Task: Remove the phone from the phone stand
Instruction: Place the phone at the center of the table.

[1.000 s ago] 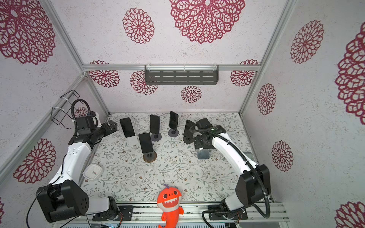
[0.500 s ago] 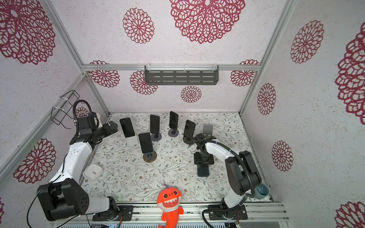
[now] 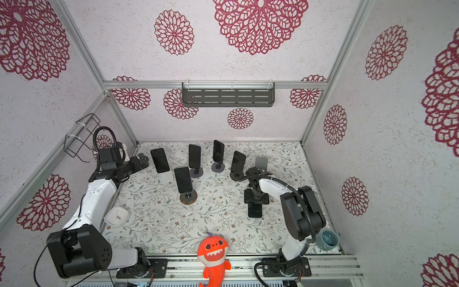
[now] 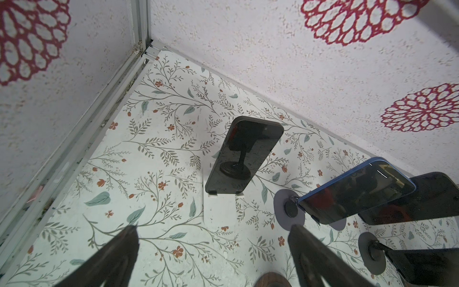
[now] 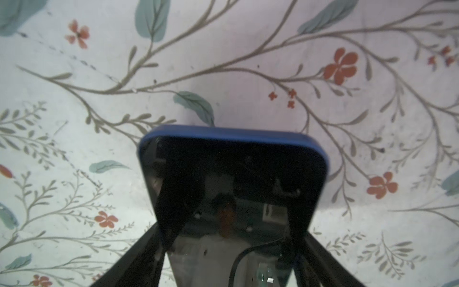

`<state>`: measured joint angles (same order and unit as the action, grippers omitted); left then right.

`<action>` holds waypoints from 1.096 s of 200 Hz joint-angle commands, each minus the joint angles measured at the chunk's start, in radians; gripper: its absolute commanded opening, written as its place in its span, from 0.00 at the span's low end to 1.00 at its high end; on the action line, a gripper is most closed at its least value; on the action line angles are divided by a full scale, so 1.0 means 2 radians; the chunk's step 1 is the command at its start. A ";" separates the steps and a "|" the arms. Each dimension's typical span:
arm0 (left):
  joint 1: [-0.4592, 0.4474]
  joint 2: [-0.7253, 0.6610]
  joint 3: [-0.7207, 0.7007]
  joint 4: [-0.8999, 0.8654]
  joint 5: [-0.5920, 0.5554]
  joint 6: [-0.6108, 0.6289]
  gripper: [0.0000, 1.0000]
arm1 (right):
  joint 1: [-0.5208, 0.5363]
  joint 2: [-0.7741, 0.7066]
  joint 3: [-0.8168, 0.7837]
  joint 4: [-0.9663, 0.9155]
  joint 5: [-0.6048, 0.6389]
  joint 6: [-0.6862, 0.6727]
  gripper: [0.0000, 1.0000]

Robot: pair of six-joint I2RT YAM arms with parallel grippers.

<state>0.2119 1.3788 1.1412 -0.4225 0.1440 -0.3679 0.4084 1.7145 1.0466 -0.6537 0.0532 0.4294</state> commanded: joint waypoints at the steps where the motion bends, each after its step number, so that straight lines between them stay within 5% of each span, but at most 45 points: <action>1: -0.003 -0.001 -0.001 0.013 -0.004 -0.005 0.98 | -0.002 0.001 -0.001 0.008 0.013 -0.005 0.80; 118: -0.003 0.000 -0.001 0.012 -0.010 -0.002 0.98 | 0.000 -0.015 -0.019 0.020 0.036 0.022 0.83; 154: -0.010 -0.007 -0.002 0.009 -0.035 0.009 0.98 | -0.001 -0.035 0.001 0.004 0.032 0.016 0.91; 189: -0.099 -0.047 -0.008 -0.007 -0.184 0.060 0.98 | 0.001 -0.060 0.020 -0.008 0.036 0.019 0.99; 219: -0.184 -0.071 -0.010 -0.041 -0.245 0.035 0.98 | 0.001 -0.078 0.027 -0.016 0.036 0.025 0.99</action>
<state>-0.0532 1.2846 1.1263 -0.4511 -0.1719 -0.2878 0.4088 1.6104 1.0721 -0.6353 0.1020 0.4503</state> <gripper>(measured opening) 0.977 0.989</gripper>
